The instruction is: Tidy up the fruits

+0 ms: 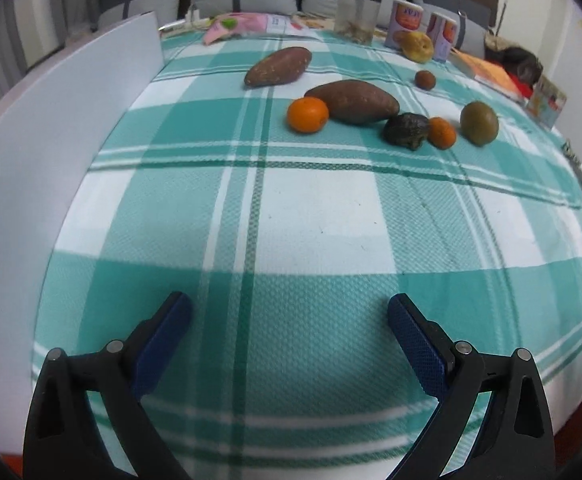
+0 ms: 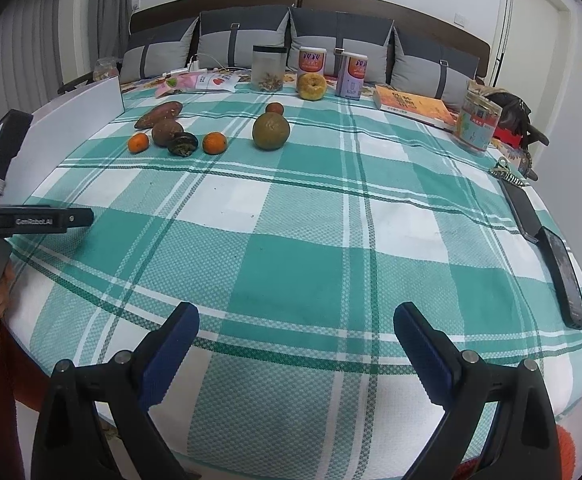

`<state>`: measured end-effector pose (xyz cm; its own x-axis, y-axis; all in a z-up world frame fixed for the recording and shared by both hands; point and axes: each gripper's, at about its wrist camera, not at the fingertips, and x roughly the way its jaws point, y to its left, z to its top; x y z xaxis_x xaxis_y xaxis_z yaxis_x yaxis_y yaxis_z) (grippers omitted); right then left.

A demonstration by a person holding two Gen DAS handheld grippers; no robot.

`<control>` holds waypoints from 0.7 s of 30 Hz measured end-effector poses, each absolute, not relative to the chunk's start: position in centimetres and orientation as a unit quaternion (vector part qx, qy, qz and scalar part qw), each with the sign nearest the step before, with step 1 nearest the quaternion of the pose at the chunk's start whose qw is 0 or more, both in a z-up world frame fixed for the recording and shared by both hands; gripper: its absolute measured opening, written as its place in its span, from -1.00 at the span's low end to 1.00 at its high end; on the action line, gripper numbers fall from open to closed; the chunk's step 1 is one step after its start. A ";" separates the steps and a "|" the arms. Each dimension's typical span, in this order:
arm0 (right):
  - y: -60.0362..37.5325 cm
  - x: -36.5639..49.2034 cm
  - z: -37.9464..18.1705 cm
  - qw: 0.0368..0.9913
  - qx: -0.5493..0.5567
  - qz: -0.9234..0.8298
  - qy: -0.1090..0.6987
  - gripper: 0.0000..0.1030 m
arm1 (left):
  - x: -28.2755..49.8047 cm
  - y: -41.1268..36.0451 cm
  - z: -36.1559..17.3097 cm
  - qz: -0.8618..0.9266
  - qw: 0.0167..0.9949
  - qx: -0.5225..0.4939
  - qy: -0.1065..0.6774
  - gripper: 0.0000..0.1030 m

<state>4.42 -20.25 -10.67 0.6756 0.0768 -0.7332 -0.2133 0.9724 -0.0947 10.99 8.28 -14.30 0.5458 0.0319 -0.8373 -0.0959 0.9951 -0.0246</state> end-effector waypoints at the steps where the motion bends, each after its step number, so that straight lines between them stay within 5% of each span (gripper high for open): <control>1: -20.3 4.4 -10.7 0.911 -0.086 0.079 0.396 0.89 | 11.2 8.2 -14.3 0.035 0.880 -0.030 0.473 0.95; 21: -21.4 5.3 -11.3 0.907 -0.065 0.057 0.411 0.89 | 11.1 8.2 -14.6 0.042 0.894 -0.028 0.445 0.99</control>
